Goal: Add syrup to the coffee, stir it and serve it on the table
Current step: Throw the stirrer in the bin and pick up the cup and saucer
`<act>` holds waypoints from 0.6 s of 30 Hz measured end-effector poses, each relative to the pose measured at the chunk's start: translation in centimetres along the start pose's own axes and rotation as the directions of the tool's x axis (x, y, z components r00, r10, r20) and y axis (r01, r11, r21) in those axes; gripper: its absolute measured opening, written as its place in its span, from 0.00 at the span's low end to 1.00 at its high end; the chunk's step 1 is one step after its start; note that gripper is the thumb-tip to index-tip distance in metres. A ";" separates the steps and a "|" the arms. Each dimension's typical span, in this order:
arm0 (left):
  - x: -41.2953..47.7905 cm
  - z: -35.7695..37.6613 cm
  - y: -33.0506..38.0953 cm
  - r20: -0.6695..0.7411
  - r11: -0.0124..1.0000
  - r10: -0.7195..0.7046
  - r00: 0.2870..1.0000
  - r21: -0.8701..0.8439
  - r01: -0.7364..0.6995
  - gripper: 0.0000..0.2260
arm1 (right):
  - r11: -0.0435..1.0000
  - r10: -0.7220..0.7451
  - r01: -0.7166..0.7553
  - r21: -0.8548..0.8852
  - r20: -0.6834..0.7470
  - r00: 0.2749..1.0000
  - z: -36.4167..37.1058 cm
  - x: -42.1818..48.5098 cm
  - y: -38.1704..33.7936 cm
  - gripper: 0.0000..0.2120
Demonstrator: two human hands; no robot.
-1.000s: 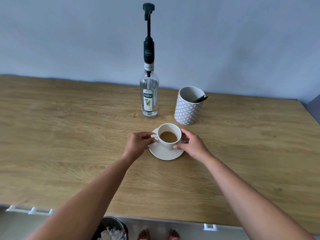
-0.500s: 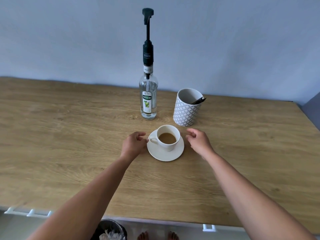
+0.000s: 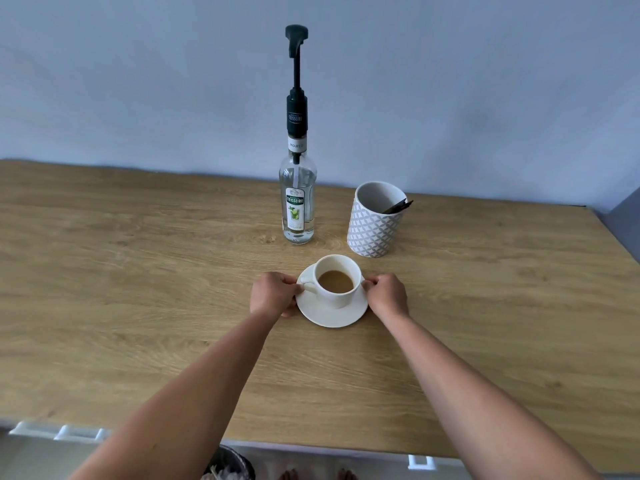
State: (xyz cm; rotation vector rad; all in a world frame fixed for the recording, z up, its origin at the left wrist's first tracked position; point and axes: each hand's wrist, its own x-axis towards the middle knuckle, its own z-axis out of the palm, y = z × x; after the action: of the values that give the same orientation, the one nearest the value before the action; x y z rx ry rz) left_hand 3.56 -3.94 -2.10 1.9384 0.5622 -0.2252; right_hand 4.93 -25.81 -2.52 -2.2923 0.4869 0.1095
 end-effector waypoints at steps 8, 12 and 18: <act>0.6 0.0 -0.1 0.008 1.000 -0.022 1.000 -0.006 0.022 0.07 | 0.997 0.059 -0.058 0.047 -0.002 0.998 0.2 0.3 0.0 0.09; 0.8 0.0 -0.2 0.022 0.998 -0.041 0.999 -0.047 0.042 0.05 | 0.987 0.117 -0.118 0.107 0.010 0.993 0.2 0.8 0.1 0.07; 0.8 0.0 -0.3 0.021 0.996 -0.053 0.998 -0.064 0.055 0.05 | 0.976 0.151 -0.152 0.154 0.018 0.988 0.0 0.9 0.2 0.03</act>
State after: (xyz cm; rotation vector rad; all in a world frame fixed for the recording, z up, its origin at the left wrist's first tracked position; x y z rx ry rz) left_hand 4.15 -3.65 -2.68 1.8583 0.6027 -0.2565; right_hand 5.67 -26.14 -2.85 -2.1008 0.6449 0.1490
